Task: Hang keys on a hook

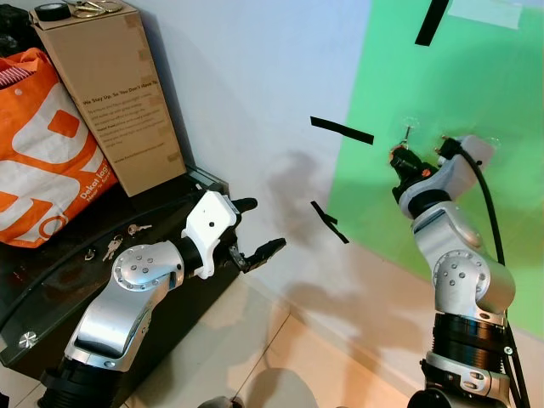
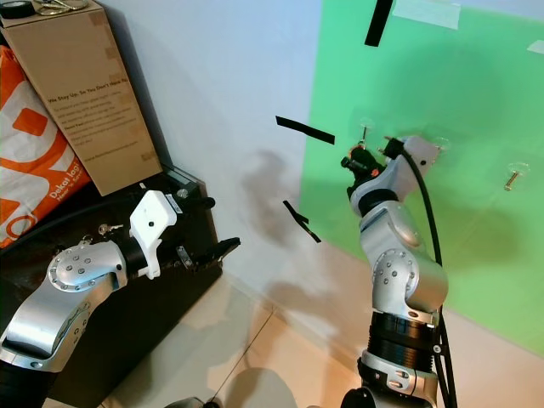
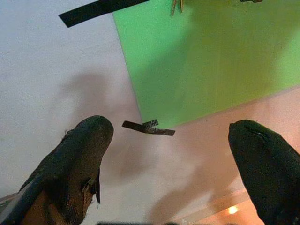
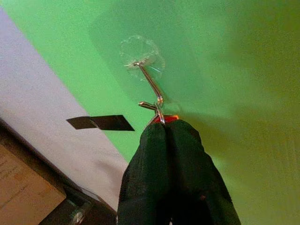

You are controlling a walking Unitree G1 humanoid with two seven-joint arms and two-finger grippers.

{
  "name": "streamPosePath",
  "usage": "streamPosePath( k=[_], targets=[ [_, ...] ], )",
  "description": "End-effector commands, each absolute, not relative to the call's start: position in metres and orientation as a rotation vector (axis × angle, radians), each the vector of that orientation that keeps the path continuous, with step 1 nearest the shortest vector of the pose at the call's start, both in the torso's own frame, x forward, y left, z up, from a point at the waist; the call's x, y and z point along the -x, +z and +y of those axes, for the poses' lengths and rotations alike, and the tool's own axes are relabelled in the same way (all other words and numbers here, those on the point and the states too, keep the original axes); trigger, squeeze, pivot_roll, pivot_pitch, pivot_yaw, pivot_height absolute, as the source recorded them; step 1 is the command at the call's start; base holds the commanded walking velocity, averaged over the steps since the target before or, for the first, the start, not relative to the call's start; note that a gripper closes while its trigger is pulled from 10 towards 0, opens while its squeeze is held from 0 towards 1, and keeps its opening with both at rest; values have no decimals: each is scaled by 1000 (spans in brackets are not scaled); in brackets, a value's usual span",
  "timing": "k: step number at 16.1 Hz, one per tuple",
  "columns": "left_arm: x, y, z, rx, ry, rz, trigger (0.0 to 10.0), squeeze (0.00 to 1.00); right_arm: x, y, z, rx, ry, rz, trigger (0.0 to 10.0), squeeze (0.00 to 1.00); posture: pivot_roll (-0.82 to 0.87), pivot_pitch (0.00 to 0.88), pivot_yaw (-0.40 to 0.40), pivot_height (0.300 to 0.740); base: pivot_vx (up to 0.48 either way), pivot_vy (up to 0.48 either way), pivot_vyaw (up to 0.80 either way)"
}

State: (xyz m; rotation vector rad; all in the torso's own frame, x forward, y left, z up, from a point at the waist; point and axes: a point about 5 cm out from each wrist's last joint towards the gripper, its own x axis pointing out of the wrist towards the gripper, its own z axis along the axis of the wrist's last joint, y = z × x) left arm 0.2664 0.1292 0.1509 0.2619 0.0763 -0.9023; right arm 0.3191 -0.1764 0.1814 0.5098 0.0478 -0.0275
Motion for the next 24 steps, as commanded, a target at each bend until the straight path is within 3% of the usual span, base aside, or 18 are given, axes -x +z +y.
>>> streamPosePath(
  k=[1, 7, 8, 16, 18, 21, 24],
  targets=[
    [-266, 154, 130, -272, -913, 74, 10000, 98, -321, 174, -181, -573, -67, 87, 10000, 0, -80, 0, 45, 740, 0, 0, 0],
    [-267, 155, 130, -275, -916, 72, 10000, 98, -320, 173, -183, -580, -61, 81, 10000, 0, -81, 0, 50, 740, 0, 0, 0],
    [-267, 155, 130, -275, -914, 70, 10000, 98, -320, 175, -183, -564, -61, 67, 10000, 1000, -82, 0, 52, 740, 0, 0, 0],
    [-268, 153, 137, -239, -765, 36, 10000, 82, -306, 173, -173, -401, 52, -58, 10000, 1000, -83, 0, 50, 740, 0, 0, 0],
    [-271, 152, 143, -256, -664, 21, 10000, 78, -303, 165, -171, -309, 42, -50, 10000, 1000, -80, 0, 48, 740, 0, 0, 0],
    [-276, 146, 164, -296, -408, 40, 10000, 90, -290, 142, -146, -124, 252, 10, 10000, 1000, -77, 0, 51, 740, 0, 0, 502],
    [-273, 134, 177, -316, -265, 97, 10000, 114, -282, 103, -142, -14, 185, 171, 10000, 1000, -72, 0, 50, 740, 0, 0, 796]
  ],
)
